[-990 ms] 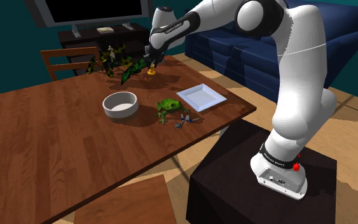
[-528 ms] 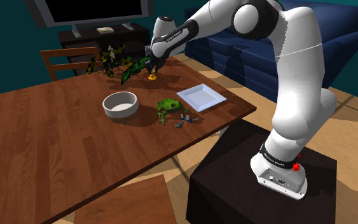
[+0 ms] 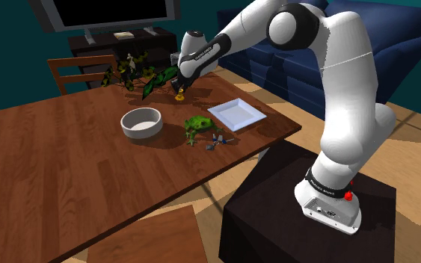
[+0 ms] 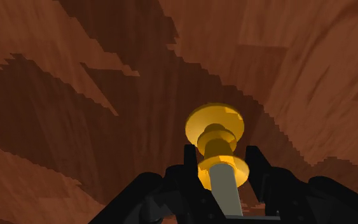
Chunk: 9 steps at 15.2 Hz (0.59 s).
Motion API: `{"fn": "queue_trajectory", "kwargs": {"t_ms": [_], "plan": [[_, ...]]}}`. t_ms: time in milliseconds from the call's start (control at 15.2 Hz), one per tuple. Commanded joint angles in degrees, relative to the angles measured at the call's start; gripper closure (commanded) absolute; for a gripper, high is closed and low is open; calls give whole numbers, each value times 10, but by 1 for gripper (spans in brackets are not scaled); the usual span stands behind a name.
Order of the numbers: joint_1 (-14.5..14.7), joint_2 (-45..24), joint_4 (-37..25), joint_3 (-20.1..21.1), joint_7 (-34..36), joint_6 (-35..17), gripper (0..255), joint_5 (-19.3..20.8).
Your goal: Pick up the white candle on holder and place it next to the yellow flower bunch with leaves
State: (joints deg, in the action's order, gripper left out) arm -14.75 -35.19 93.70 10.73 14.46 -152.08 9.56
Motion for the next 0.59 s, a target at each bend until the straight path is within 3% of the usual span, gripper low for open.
{"fn": "queue_trajectory", "kwargs": {"t_ms": [0, 462, 528], "plan": [[1, -6, -1, -1, 1, -6, 255, 1], [1, -6, -1, -1, 1, -6, 255, 1], [1, -6, -1, -1, 1, -6, 0, 1]]}}
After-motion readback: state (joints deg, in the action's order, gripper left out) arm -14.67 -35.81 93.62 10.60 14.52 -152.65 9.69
